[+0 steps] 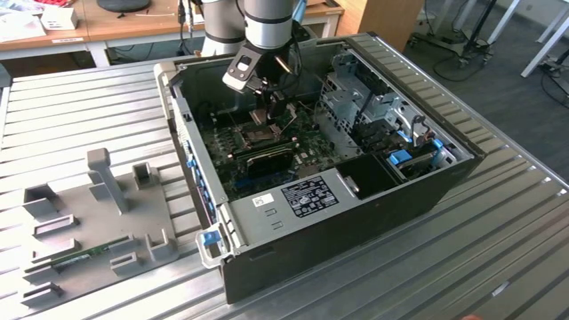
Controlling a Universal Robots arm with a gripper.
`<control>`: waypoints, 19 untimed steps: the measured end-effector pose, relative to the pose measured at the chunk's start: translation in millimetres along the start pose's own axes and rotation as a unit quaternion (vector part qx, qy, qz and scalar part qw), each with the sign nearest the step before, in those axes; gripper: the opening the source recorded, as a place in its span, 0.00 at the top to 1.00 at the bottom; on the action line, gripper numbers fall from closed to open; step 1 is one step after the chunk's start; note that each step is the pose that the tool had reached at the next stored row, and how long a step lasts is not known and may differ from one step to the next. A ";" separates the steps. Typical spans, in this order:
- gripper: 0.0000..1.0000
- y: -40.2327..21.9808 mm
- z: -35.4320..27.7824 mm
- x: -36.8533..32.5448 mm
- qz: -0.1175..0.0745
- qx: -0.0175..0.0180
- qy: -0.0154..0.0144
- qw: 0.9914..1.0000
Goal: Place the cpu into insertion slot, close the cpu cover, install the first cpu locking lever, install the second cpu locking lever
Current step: 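Place the cpu into insertion slot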
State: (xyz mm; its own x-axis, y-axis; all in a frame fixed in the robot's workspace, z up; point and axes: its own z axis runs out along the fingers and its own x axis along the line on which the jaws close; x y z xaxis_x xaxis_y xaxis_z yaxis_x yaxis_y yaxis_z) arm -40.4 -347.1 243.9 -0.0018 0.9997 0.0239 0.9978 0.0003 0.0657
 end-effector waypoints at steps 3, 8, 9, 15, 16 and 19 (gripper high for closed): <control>0.46 0.0 0.2 0.1 0.000 0.000 0.000 1.000; 0.46 -0.2 2.5 1.5 0.000 0.000 0.000 1.000; 0.46 -0.2 3.3 1.7 0.000 0.000 0.000 1.000; 0.46 -0.3 4.0 1.8 0.000 0.001 0.000 1.000; 0.46 -0.3 4.3 1.8 0.000 0.003 0.000 1.000; 0.46 -0.3 4.3 1.8 0.000 0.010 0.000 1.000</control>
State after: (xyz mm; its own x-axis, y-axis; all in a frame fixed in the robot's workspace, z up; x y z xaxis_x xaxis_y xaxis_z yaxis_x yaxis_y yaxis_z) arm -40.4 -345.2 239.7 -0.0013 0.9997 0.0241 0.9990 0.0002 0.0457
